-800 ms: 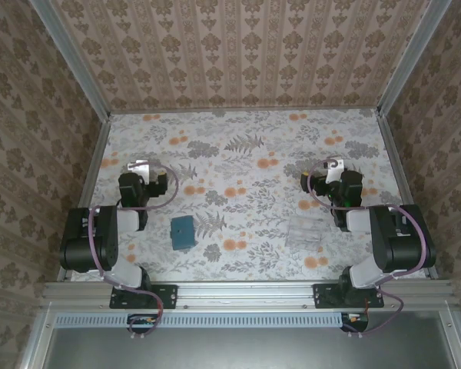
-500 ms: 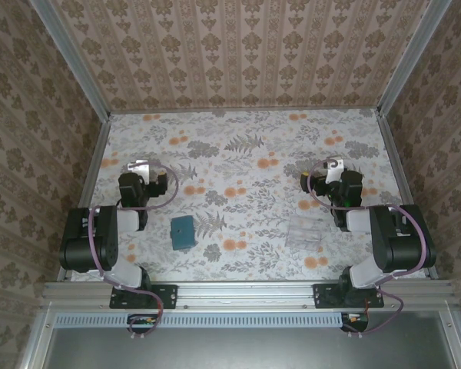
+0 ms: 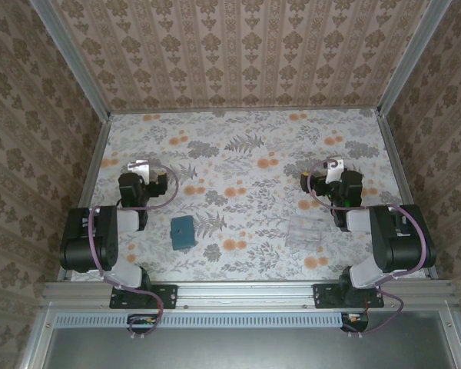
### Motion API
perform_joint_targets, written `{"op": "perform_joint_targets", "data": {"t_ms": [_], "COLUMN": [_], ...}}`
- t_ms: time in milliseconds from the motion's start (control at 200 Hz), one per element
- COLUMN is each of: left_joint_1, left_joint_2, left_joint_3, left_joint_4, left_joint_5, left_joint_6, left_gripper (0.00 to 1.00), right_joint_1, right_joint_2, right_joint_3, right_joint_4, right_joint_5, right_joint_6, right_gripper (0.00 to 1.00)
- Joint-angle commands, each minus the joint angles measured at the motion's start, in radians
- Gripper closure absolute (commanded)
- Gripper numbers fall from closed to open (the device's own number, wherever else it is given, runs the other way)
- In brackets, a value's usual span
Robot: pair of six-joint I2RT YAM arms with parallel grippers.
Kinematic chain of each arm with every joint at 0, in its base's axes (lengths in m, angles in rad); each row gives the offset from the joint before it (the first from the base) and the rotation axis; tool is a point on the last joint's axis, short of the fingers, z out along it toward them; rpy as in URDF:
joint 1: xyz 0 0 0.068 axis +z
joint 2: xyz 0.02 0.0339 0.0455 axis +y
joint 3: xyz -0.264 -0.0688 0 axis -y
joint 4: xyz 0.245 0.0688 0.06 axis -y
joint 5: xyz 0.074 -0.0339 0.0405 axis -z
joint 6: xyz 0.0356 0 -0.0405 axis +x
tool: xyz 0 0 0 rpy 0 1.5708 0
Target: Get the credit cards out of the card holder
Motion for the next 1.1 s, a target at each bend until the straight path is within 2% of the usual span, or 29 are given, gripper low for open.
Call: {"op": "perform_joint_targets", "data": {"t_ms": [0, 230, 370, 575, 650, 825, 945, 1095], "left_joint_1": [-0.008, -0.006, -0.006, -0.005, -0.007, -0.025, -0.052, -0.093], "left_joint_2": [0.0, 0.0, 0.0, -0.002, -0.012, -0.081, -0.123, -0.186], "left_joint_3": [-0.005, -0.005, -0.005, -0.007, 0.008, 0.077, 0.112, 0.166], "left_joint_4": [0.037, 0.038, 0.038, 0.04, 0.008, -0.181, -0.287, -0.462], "left_joint_5": [-0.004, 0.0, 0.002, 0.001, 0.0, -0.029, -0.092, -0.161], "left_joint_6": [0.006, 0.005, 0.006, 0.008, 0.01, 0.026, 0.033, 0.022], "left_gripper": [0.0, 0.0, 0.0, 0.0, 0.0, 0.0, 0.0, 0.0], "right_joint_1": [-0.002, -0.002, 0.0, 0.013, 0.018, 0.021, 0.024, 0.034], "right_joint_2": [-0.001, -0.001, 0.003, -0.005, -0.035, -0.114, -0.168, -0.22], "right_joint_3": [-0.01, -0.01, 0.004, 0.018, 0.048, 0.171, 0.227, 0.321], "right_joint_4": [0.037, 0.036, 0.014, -0.017, -0.096, -0.396, -0.557, -0.848], "right_joint_5": [-0.029, -0.027, 0.082, 0.143, 0.174, 0.184, 0.205, 0.196], "right_joint_6": [-0.016, -0.015, 0.023, 0.029, 0.035, 0.057, 0.124, 0.212], "right_gripper": [0.0, 0.0, 0.0, 0.0, 0.0, 0.0, 0.0, 0.02]}}
